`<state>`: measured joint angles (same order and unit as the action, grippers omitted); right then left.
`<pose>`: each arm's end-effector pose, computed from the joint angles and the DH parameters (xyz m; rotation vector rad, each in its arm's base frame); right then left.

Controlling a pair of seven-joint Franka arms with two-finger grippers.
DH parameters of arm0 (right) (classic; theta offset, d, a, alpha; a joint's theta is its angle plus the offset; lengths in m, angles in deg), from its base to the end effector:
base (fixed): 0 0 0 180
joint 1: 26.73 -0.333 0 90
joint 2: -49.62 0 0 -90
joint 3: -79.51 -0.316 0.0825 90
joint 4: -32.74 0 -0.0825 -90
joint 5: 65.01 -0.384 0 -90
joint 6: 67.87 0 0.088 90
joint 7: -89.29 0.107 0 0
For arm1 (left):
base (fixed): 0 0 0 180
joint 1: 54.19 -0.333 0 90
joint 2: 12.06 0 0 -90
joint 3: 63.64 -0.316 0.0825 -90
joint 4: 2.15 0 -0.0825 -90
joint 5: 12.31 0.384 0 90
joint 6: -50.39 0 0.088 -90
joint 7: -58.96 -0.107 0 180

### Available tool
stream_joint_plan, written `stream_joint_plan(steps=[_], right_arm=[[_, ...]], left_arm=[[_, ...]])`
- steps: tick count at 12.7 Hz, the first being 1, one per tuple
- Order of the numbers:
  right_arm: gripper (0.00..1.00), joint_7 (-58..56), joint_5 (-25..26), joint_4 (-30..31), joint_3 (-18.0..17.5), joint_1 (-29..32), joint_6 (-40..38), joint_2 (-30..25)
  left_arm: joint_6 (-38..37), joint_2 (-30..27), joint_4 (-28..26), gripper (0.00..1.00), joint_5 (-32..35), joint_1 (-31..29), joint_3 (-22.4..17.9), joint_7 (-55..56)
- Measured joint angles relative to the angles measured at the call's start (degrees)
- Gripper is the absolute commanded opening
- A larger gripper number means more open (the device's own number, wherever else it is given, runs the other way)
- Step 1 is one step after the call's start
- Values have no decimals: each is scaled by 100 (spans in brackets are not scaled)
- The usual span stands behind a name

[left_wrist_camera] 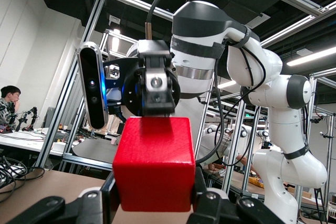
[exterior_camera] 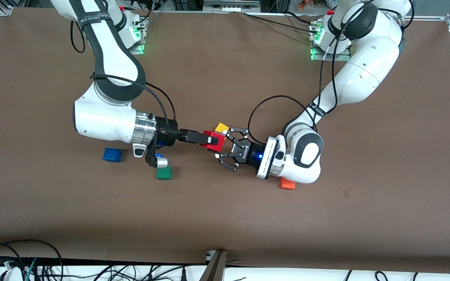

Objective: Pass red block to right arm, stack on blue
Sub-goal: 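Grasp the red cube with the right gripper and open the left gripper, then carry the red cube onto the blue cube while the left gripper withdraws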

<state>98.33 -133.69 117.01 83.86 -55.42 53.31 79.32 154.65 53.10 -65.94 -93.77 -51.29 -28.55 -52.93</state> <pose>0.6383 0.3472 0.4169 -2.1008 0.3471 0.2114 0.6749 -0.3862 0.2581 0.9715 -0.9331 0.9474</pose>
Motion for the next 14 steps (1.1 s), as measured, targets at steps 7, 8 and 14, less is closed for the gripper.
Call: stream_joint_plan(steps=[7,8,14], right_arm=[[8,61,60,30,10,-90,246,0],[7,61,59,31,9,-101,252,2],[4,55,1051,26,222,-63,149,-20]], left_arm=[[29,-1,-37,100,-128,-26,-26,-120],[59,0,-108,100,-358,-17,-25,-230],[-135,1,-225,100,-412,-353,-81,-370]])
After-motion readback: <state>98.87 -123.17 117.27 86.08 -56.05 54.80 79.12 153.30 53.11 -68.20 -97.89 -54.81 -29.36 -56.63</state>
